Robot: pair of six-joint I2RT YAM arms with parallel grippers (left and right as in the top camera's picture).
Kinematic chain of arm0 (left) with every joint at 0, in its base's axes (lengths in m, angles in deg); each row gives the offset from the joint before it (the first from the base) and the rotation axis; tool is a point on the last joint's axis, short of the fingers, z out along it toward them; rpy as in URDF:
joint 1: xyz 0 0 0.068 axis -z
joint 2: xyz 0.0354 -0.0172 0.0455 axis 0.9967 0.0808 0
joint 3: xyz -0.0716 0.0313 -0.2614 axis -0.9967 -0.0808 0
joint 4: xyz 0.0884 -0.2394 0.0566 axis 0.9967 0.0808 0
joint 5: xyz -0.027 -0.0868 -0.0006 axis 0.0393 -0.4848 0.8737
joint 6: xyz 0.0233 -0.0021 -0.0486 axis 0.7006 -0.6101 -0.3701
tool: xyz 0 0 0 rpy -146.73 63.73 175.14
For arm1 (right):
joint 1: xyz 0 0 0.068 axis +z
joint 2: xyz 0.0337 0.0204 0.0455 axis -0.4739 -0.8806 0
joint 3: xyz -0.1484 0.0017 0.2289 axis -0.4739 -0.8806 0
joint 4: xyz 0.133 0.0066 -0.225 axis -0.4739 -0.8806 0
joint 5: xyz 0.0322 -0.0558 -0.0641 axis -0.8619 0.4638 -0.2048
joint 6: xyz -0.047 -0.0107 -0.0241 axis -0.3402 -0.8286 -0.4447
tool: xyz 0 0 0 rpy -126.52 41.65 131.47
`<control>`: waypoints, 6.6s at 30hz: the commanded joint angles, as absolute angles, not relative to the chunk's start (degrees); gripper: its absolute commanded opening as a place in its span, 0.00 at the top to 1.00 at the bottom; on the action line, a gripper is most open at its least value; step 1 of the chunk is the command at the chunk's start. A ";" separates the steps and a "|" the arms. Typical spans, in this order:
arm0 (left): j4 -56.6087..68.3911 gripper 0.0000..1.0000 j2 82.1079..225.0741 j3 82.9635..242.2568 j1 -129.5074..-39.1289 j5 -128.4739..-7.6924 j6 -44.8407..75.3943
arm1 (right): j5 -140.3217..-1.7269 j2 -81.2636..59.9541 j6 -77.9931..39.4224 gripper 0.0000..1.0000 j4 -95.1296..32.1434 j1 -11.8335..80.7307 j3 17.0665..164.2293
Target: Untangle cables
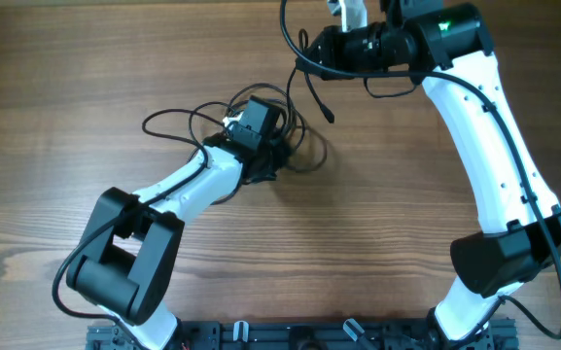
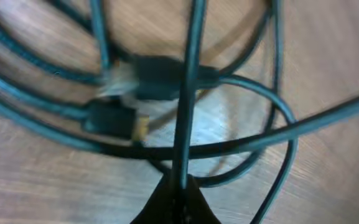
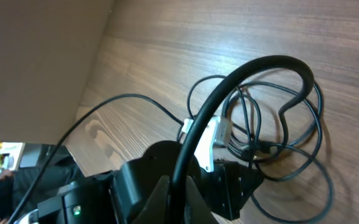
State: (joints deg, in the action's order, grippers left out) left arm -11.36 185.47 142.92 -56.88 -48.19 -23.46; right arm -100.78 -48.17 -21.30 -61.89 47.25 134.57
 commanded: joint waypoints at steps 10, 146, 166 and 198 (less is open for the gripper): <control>-3.28 0.96 151.79 145.76 -68.85 -46.51 -6.88 | -94.09 -46.05 -19.68 0.96 -64.77 43.88 135.16; -55.06 0.96 143.42 145.76 -62.82 -33.29 -4.84 | -102.66 -60.59 -46.39 0.18 -90.19 41.17 160.34; -54.29 0.96 144.73 145.76 -62.82 -29.44 -6.00 | -110.60 -61.33 -59.90 0.23 -80.40 54.07 156.89; -53.05 0.96 140.62 145.76 -63.81 -27.08 -15.49 | -118.29 -67.93 -48.99 0.60 -57.84 60.36 156.89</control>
